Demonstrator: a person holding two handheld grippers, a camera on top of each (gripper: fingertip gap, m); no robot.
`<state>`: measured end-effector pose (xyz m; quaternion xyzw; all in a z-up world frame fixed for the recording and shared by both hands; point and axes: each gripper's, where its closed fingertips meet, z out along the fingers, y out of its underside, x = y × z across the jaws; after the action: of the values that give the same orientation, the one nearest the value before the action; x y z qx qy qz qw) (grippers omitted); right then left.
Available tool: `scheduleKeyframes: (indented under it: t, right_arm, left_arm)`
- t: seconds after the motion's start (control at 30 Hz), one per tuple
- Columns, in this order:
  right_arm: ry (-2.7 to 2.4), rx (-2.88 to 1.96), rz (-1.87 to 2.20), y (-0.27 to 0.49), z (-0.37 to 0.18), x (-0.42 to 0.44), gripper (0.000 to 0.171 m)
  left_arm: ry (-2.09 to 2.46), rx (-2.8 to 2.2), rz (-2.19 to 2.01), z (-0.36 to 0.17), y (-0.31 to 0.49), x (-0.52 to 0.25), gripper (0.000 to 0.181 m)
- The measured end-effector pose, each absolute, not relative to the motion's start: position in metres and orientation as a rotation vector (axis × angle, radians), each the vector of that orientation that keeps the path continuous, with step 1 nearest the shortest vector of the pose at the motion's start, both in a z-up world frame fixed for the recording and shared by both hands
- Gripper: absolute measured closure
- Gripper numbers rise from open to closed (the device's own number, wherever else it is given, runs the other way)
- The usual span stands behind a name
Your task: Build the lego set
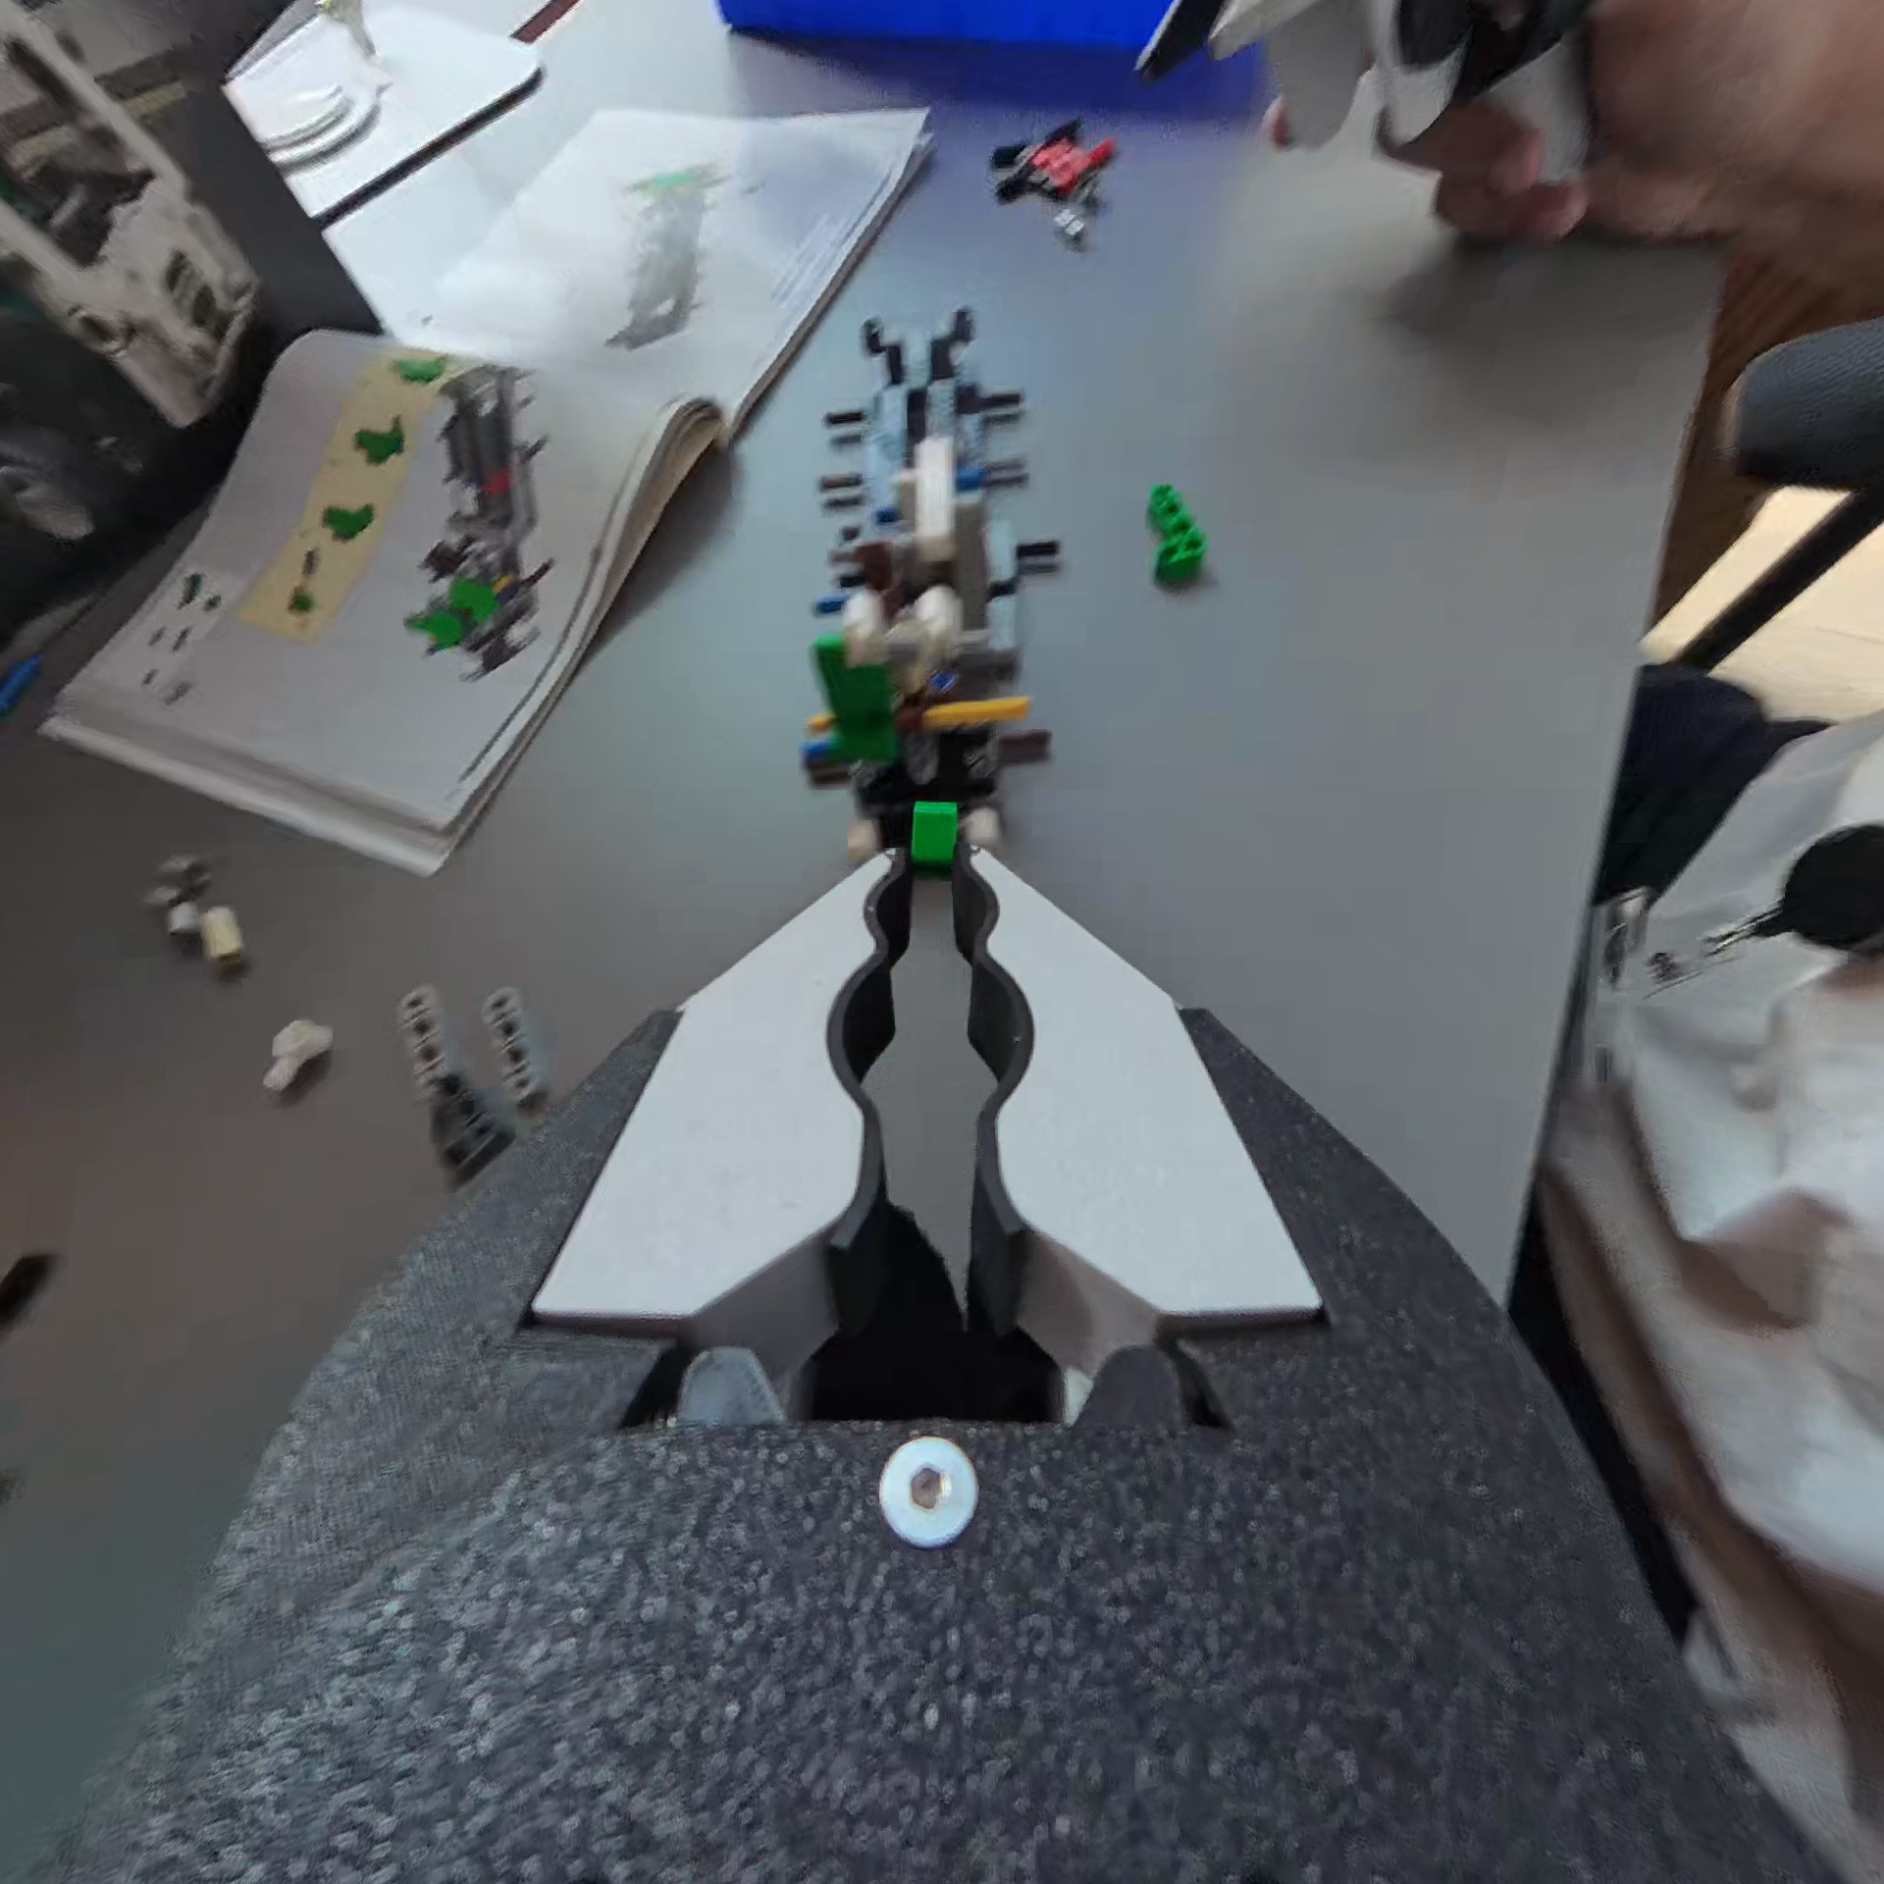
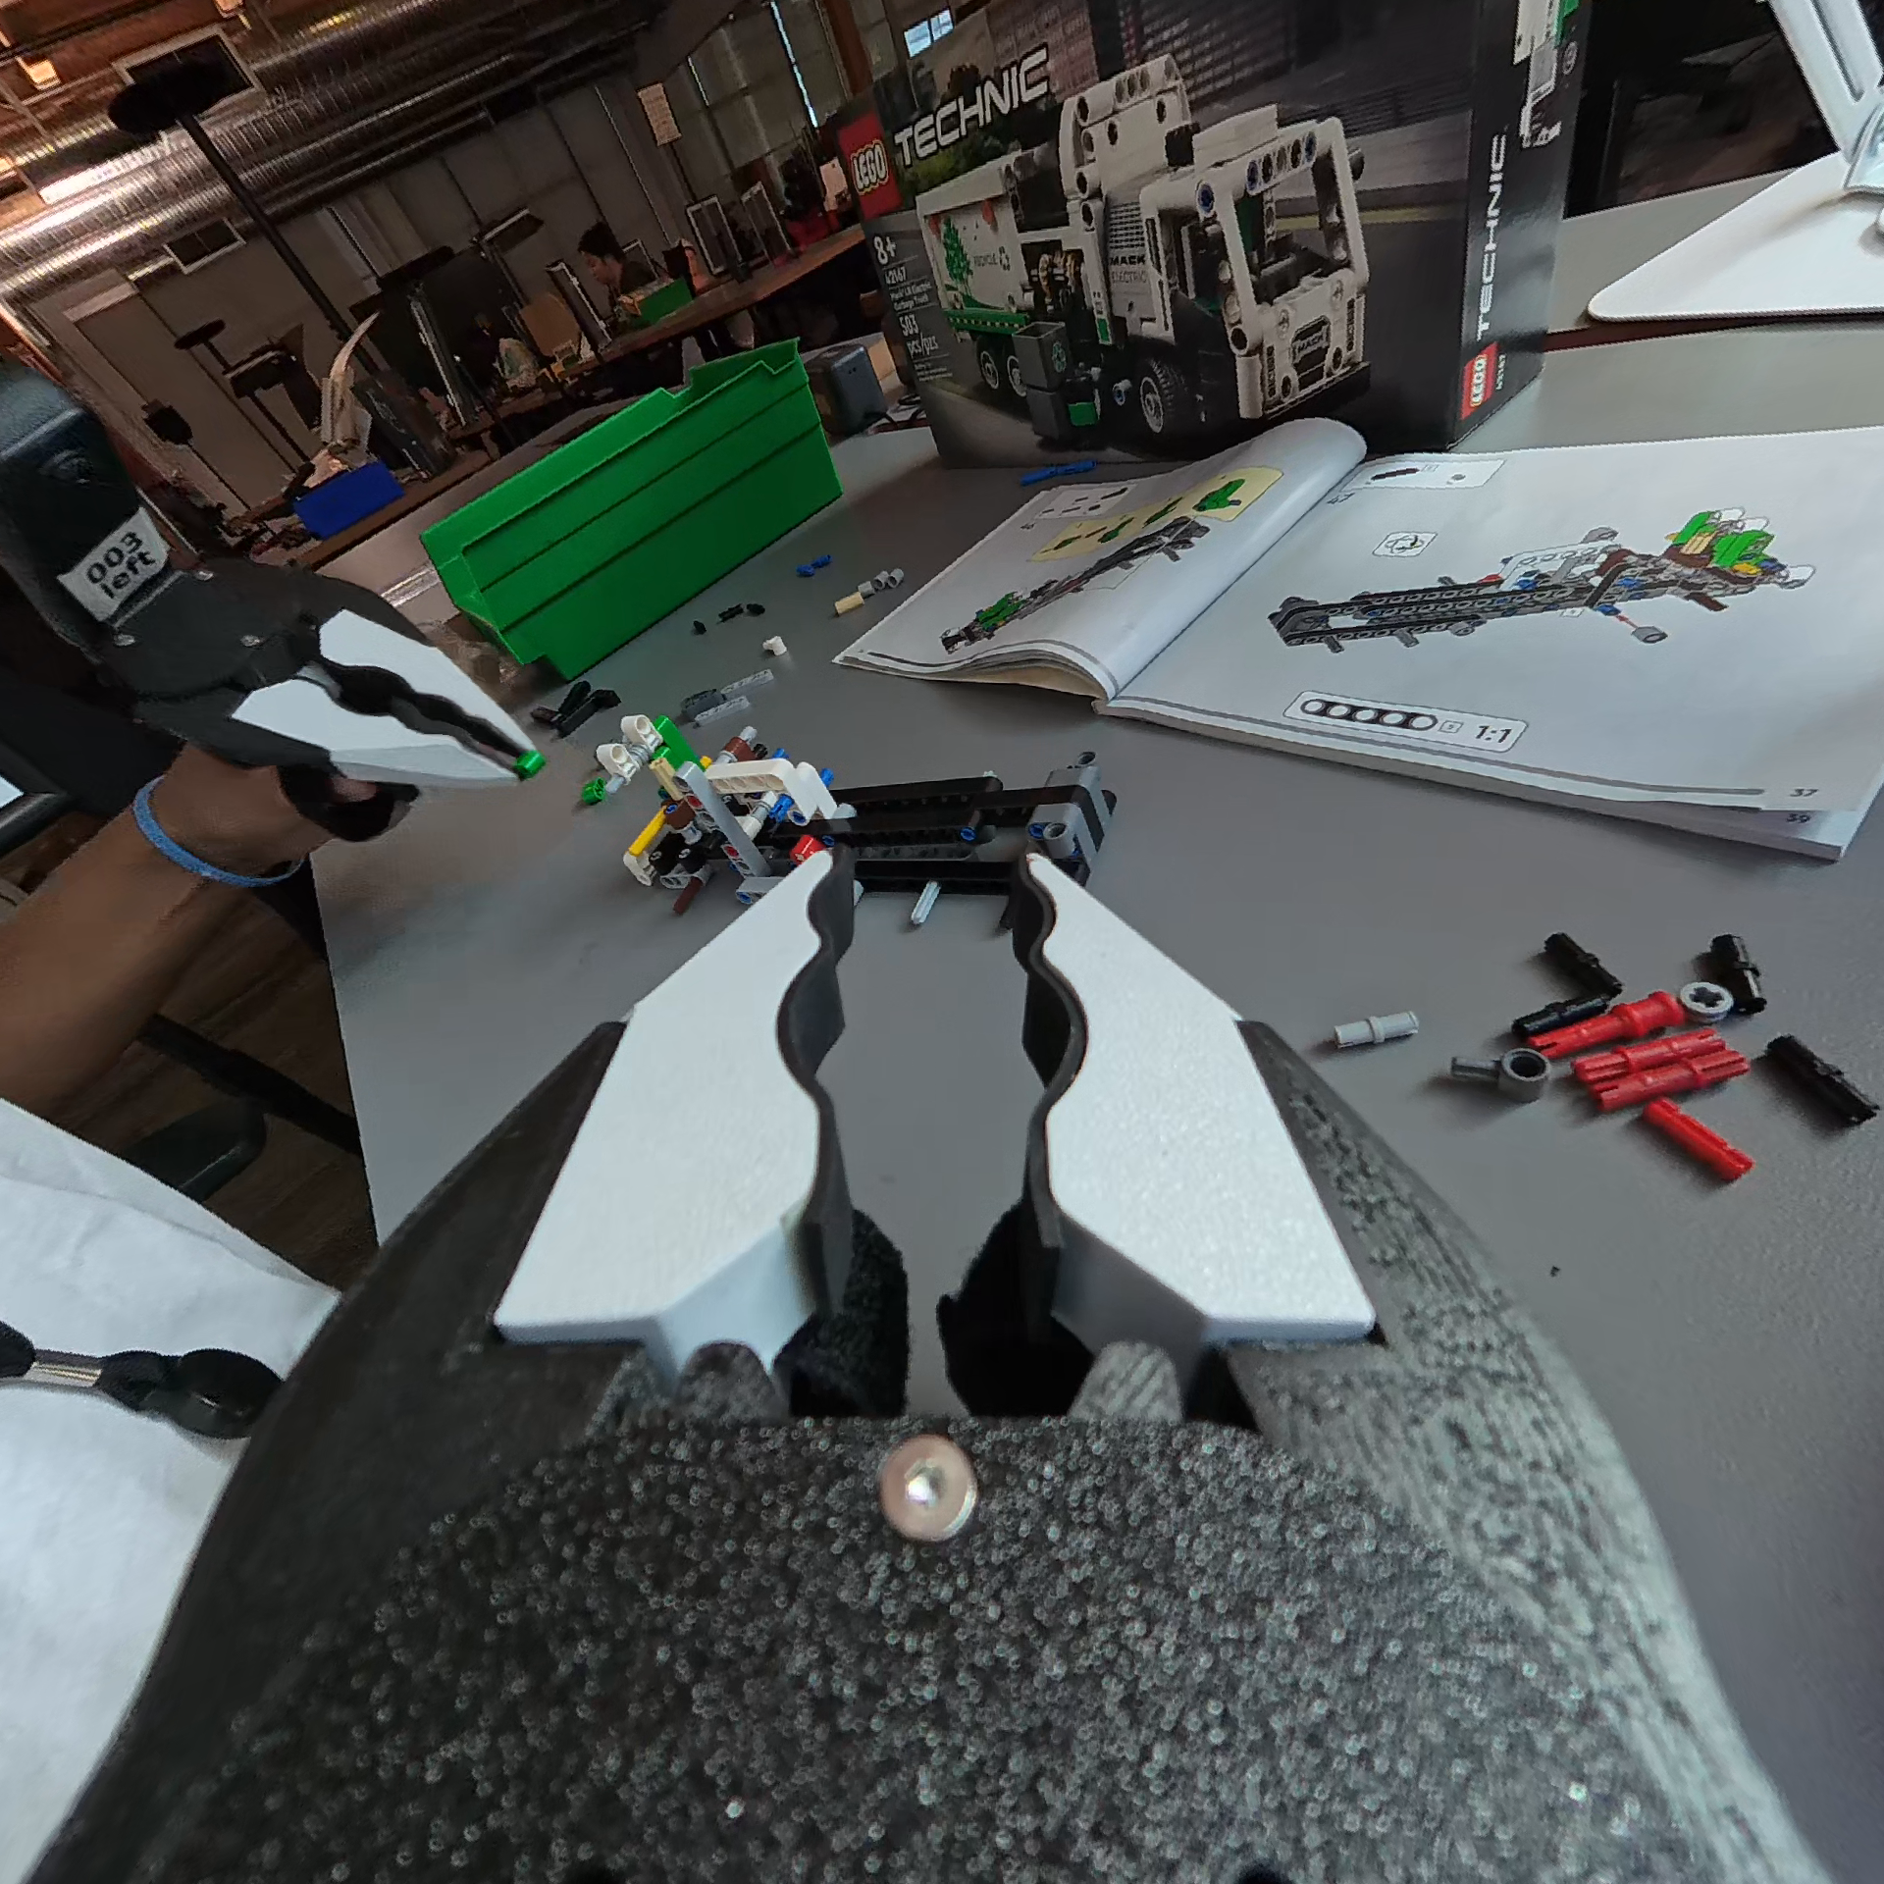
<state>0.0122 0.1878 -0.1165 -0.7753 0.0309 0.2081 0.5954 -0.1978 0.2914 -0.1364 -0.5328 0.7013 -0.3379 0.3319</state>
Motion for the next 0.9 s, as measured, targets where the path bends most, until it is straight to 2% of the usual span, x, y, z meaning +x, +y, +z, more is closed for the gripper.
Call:
scheduleKeyframes:
  t: [0.1,0.2,0.3,0.73,0.83,0.9]
  right_arm:
    - [0.067,-1.798,0.487,0.188,-0.116,0.011,0.141]
    - [0.063,-1.796,0.496,0.187,-0.116,0.01,0.141]
    - [0.061,-1.789,0.504,0.186,-0.115,0.009,0.141]
    - [0.06,-1.779,0.527,0.185,-0.113,0.008,0.142]
    - [0.065,-1.776,0.533,0.185,-0.113,0.008,0.141]
    - [0.068,-1.775,0.539,0.185,-0.113,0.008,0.142]
  left_arm:
    - [1.873,-1.438,-0.944,-0.149,0.236,-0.162,0.175]
    - [1.905,-1.464,-0.786,-0.176,0.223,-0.132,0.175]
    - [1.924,-1.445,-0.852,-0.177,0.208,-0.115,0.175]
    - [1.972,-1.461,-0.84,-0.189,0.175,-0.096,0.174]
    - [1.893,-1.509,-0.891,-0.181,0.177,-0.099,0.161]
    - [1.789,-1.573,-0.95,-0.171,0.192,-0.114,0.161]
